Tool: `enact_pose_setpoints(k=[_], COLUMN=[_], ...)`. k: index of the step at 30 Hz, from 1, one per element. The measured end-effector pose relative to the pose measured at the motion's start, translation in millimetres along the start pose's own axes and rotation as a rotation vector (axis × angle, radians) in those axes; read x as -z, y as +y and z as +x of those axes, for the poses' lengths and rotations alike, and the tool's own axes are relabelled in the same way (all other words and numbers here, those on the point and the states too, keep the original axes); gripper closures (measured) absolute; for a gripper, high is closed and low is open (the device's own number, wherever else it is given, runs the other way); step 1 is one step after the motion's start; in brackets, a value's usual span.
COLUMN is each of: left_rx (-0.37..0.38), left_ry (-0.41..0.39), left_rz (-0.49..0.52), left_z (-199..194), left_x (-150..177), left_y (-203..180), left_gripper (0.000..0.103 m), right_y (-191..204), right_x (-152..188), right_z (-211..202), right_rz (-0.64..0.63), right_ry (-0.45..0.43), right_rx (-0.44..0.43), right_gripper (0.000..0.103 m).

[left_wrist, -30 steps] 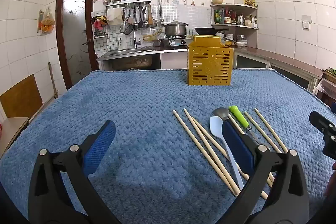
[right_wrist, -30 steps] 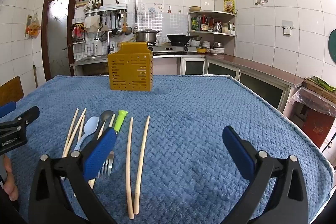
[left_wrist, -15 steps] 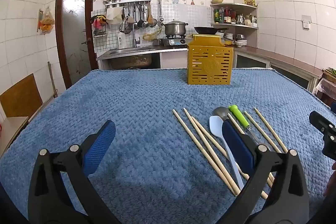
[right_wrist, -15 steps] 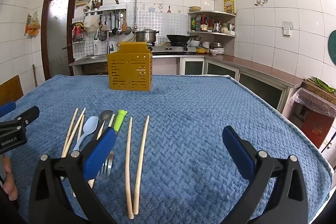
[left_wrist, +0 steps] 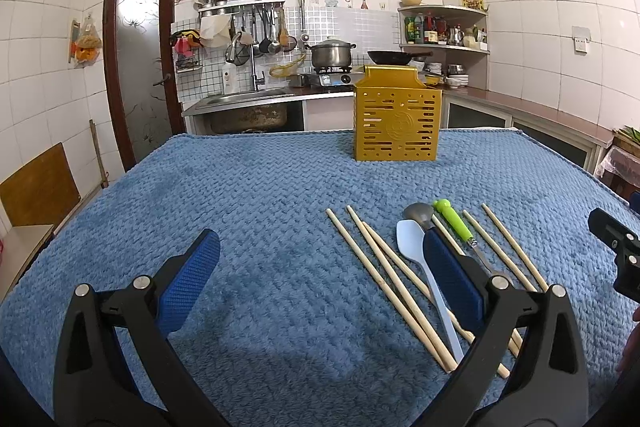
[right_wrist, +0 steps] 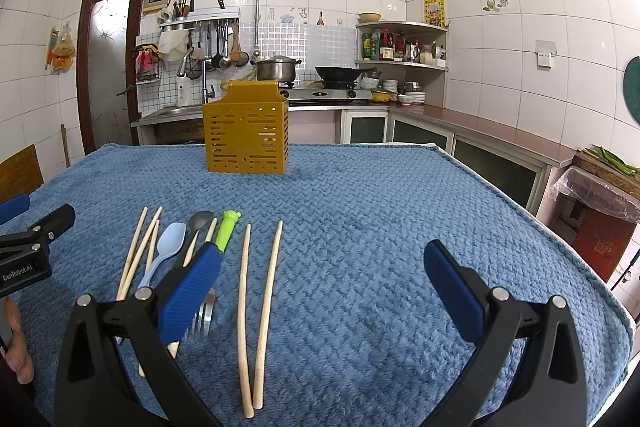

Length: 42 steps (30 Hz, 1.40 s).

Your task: Organize utensils

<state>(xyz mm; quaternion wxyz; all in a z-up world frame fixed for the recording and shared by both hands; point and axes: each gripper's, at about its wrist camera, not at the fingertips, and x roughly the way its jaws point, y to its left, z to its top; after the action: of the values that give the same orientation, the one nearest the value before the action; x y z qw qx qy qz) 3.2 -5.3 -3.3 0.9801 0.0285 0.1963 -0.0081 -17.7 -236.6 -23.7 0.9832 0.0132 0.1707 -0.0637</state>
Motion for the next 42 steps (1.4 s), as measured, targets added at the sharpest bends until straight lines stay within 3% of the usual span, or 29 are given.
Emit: enact_pose_setpoints(k=[42], left_rx=[-0.002], left_ry=[0.002], left_rz=[0.003], left_z=[0.4], left_x=[-0.3], left_y=[-2.0], left_gripper=[0.005], right_y=[-3.4], right_x=[-2.2], right_z=[0.1], right_rz=[-0.001], right_ry=[0.001], right_rx=[0.004], right_gripper=[0.004])
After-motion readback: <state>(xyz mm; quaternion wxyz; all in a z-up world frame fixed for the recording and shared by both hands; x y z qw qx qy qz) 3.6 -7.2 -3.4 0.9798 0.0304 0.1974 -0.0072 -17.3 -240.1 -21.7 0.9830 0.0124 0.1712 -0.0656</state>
